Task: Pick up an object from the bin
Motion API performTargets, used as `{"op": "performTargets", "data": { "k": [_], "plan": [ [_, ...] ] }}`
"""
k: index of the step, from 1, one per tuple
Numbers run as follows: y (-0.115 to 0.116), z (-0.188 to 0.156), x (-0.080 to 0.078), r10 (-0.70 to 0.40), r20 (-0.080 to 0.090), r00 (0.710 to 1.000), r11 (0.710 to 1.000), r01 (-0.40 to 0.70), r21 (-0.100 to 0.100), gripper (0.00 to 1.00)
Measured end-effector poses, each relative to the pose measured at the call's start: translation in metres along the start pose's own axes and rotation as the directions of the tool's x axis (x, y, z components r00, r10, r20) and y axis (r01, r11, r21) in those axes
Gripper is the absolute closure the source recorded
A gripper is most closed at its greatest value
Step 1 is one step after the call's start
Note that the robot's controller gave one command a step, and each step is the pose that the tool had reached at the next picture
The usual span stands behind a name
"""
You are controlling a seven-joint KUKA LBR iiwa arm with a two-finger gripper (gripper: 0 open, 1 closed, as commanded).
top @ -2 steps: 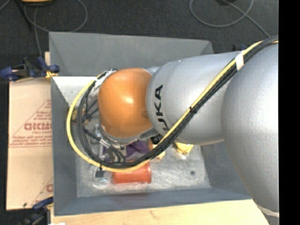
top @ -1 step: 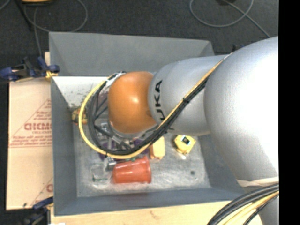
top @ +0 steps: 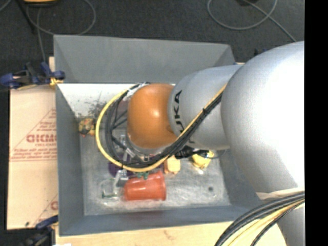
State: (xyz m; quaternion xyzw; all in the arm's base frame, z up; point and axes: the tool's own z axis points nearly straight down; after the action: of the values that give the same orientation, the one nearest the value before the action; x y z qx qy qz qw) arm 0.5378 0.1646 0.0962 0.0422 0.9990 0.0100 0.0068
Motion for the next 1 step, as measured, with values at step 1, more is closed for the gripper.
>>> {"op": "performTargets", "data": {
  "k": [1],
  "plan": [
    [0.0017, -0.0014, -0.0002, 0.023, 0.0, 1.0, 1.0, -0.023, 0.005, 0.0]
  ]
}}
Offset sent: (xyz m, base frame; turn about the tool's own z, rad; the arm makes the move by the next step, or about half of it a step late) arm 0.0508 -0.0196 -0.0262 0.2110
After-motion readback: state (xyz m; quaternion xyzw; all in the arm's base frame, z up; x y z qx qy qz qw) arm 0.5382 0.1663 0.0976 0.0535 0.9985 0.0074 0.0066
